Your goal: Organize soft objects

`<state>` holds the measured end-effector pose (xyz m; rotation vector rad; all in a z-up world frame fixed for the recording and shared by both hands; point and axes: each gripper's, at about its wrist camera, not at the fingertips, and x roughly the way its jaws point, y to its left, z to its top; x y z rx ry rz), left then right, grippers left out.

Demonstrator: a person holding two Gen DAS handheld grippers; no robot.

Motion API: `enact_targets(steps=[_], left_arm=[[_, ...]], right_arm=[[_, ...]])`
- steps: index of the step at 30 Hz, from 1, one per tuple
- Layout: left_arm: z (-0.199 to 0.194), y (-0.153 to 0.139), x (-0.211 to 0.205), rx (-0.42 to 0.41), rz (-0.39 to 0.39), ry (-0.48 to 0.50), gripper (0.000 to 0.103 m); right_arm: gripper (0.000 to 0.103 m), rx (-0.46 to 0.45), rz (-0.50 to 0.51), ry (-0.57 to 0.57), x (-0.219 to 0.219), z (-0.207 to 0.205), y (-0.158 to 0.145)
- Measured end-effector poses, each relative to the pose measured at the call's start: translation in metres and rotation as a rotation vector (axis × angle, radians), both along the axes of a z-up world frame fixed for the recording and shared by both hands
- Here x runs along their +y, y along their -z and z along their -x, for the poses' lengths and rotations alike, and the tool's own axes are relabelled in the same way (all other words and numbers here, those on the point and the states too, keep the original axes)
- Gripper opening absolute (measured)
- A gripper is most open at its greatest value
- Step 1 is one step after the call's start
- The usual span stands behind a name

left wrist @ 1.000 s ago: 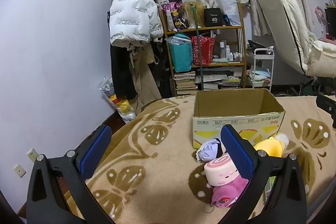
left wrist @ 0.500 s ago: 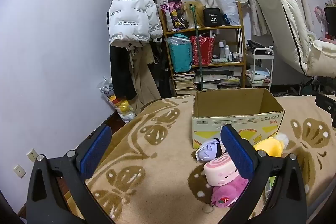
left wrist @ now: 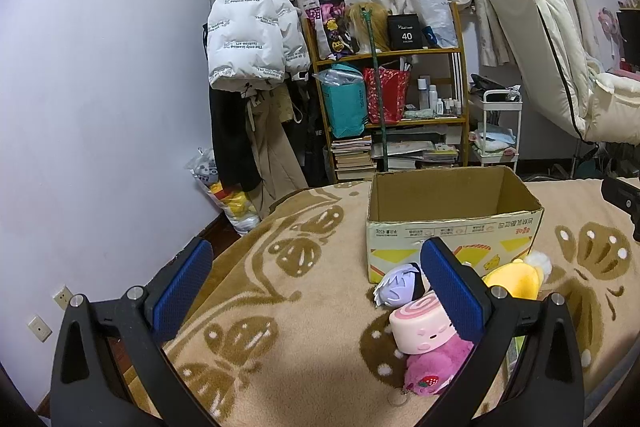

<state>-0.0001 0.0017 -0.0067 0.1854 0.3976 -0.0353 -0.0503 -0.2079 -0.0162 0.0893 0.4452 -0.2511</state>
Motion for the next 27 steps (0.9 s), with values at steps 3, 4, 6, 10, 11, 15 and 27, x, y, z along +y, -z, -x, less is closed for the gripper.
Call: enact_targets(steps=[3,4,6,10,11,15,27], left_arm=[[0.0004,0.0007,0.0003,0.0,0.002,0.003,0.103],[0.0006,0.0011,-0.0002,0.0,0.002,0.003,0.103],[0.0014,0.0022,-0.0006,-0.003,-0.004,-0.001,0.103],[0.001,0.0028,0.0009,0.0,-0.005,0.003,0.103],[0.0008,0.0026,0.0005,0.0,-0.003,0.004,0.103],[0.0009,0.0033,0.0009,0.0,-0.005,0.005,0.103],[0.0024,0.0052,0.0011,-0.002,-0.012,0.007,0.103]], right_arm=[[0.103,0.0,0.001,0.001,0.0002,0.0,0.0003],[0.103,-0.001,0.001,0.001,0.0003,-0.0001,0.0004],[0.103,0.0,0.001,0.0,0.0004,-0.0004,0.0008],[0.103,0.001,0.0,0.0,0.0003,-0.0006,0.0013],[0.103,0.003,-0.001,-0.001,0.0004,-0.0008,0.0013],[0.103,0.004,-0.003,-0.003,0.0006,-0.0003,0.0011],[0.103,0.005,-0.002,-0.003,0.0004,0.0,0.001]])
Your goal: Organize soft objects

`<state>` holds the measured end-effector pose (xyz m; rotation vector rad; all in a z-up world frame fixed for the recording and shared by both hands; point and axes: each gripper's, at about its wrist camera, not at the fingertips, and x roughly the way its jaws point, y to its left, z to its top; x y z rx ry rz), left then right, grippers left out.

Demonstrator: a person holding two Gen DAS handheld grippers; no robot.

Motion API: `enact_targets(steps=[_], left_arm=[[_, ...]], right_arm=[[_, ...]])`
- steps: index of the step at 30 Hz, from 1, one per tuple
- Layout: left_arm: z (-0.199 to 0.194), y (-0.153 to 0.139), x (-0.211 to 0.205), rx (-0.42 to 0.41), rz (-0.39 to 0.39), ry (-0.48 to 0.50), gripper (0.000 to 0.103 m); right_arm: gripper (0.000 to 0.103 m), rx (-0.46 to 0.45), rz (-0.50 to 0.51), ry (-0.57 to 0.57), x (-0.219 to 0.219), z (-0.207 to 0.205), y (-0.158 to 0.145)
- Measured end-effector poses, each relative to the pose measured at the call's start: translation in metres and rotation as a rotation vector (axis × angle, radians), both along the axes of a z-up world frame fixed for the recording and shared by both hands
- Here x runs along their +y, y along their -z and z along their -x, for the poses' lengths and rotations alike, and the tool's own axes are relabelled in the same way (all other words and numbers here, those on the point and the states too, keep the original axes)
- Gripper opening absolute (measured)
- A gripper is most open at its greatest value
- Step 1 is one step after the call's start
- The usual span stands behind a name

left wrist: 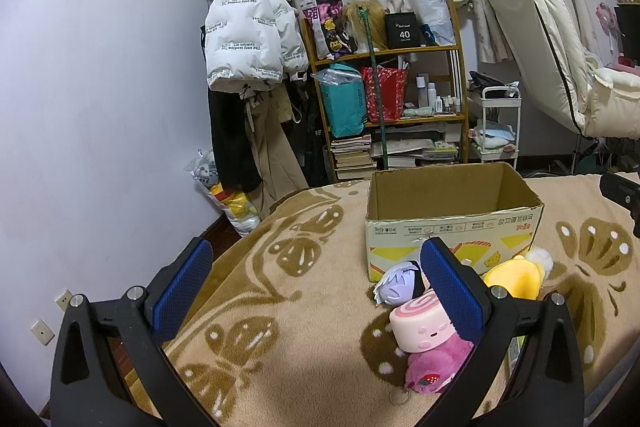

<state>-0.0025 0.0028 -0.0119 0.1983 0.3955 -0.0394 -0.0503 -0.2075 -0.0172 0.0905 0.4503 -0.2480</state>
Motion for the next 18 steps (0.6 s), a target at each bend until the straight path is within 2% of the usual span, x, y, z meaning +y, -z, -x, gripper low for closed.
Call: enact_targets(steps=[16,18], left_arm=[[-0.001,-0.001,-0.001,0.001,-0.003,0.0,0.103],[0.0,0.0,-0.001,0.002,-0.003,0.0,0.103]], right_arm=[[0.103,0.002,-0.001,0.0,-0.001,0.001,-0.004],[0.103,0.002,-0.002,0.0,0.002,-0.002,0.007]])
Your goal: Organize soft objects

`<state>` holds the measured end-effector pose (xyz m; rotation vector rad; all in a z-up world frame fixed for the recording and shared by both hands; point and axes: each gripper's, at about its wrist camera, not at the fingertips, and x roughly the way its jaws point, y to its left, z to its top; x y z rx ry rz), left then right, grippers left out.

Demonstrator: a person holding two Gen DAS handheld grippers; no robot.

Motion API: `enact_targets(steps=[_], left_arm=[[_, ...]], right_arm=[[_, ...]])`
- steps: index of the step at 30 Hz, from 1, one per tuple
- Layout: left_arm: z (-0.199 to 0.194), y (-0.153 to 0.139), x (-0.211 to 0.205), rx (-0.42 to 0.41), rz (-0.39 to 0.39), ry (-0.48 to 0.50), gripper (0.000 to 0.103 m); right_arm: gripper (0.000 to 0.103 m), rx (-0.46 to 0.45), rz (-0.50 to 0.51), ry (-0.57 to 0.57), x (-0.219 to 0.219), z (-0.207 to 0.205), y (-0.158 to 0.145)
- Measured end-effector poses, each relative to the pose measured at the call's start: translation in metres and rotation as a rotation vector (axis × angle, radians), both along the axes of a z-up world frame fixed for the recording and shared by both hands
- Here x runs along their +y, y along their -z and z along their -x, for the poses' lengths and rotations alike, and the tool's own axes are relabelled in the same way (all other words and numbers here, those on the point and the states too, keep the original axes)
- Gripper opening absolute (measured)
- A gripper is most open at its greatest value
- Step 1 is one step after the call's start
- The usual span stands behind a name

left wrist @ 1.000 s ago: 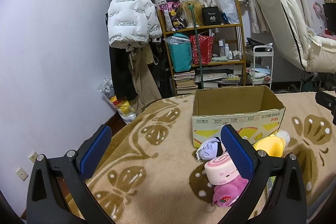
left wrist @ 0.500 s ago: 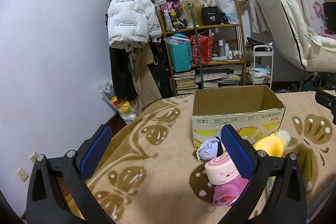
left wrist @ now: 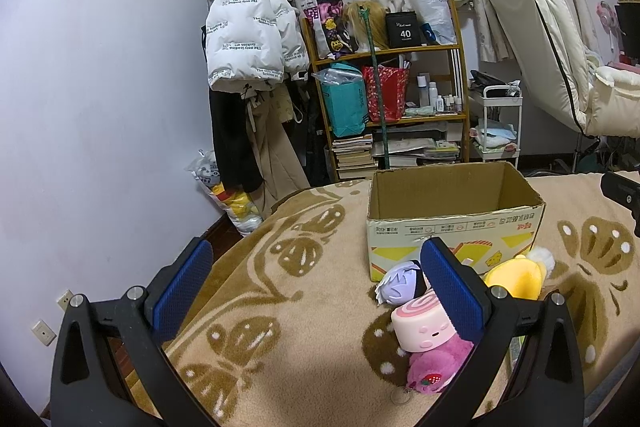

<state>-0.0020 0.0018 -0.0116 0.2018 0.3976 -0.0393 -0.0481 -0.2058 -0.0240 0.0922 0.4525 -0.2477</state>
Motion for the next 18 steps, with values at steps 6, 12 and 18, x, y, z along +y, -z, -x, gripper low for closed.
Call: enact_targets(steps=[6,12,18], left_arm=[[-0.0004,0.0002,0.0004,-0.002,0.004,0.002,0.103],[0.0,-0.0002,0.0039,-0.003,0.003,0.001,0.103],[-0.0005,-0.001,0.0046,-0.006,0.002,0.001,0.103]], right_arm=[[0.103,0.001,0.0,0.0,-0.0008,0.0007,-0.0026],[0.103,0.001,0.0,0.0,-0.0008,0.0007,-0.0026],[0.103,0.002,0.0,0.0,-0.0009,0.0007,-0.0024]])
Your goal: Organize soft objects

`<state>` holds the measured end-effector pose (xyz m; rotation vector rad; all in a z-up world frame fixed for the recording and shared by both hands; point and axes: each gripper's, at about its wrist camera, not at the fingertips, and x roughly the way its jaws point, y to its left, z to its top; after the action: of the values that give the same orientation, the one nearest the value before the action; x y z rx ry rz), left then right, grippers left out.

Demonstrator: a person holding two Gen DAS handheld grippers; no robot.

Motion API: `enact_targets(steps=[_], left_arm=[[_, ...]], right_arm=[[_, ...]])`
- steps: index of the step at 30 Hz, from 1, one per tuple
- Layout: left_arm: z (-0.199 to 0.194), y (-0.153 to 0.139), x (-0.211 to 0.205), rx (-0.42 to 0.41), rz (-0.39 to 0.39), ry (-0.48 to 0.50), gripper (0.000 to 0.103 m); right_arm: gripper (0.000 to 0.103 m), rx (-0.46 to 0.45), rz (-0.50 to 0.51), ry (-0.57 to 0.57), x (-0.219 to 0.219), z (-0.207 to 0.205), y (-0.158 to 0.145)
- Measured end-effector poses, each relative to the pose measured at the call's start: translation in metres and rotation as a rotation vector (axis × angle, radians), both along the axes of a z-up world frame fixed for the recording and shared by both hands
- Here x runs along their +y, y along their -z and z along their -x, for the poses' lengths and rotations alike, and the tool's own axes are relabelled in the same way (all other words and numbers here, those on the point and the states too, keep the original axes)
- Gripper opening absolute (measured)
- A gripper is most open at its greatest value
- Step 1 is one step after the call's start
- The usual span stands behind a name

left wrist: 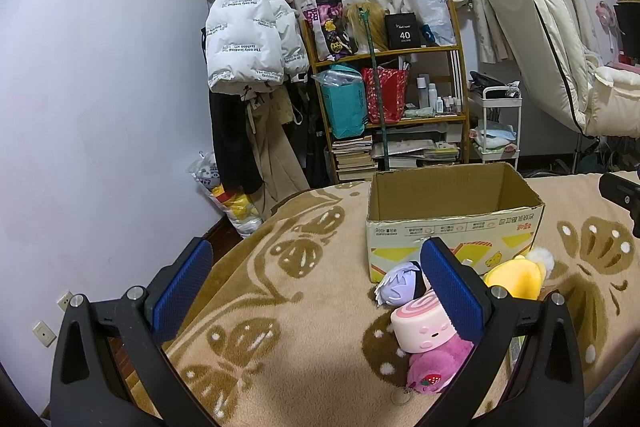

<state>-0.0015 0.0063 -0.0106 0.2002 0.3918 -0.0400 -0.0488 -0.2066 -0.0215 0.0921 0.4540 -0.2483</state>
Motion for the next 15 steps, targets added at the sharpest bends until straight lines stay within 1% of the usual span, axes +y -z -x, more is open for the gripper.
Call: enact_targets(steps=[9,10,15], left_arm=[[0.001,0.0,0.002,0.003,0.0,0.007,0.103],[0.001,0.0,0.0,0.004,0.001,0.007,0.103],[-0.001,0.0,-0.001,0.02,-0.012,0.02,0.103]], right_arm=[[0.103,0.004,-0.002,-0.004,-0.001,0.0,0.001],[0.103,0.007,-0.001,-0.006,0.006,0.0,0.001],[0.103,0.023,0.004,-0.015,0.013,-0.005,0.007]])
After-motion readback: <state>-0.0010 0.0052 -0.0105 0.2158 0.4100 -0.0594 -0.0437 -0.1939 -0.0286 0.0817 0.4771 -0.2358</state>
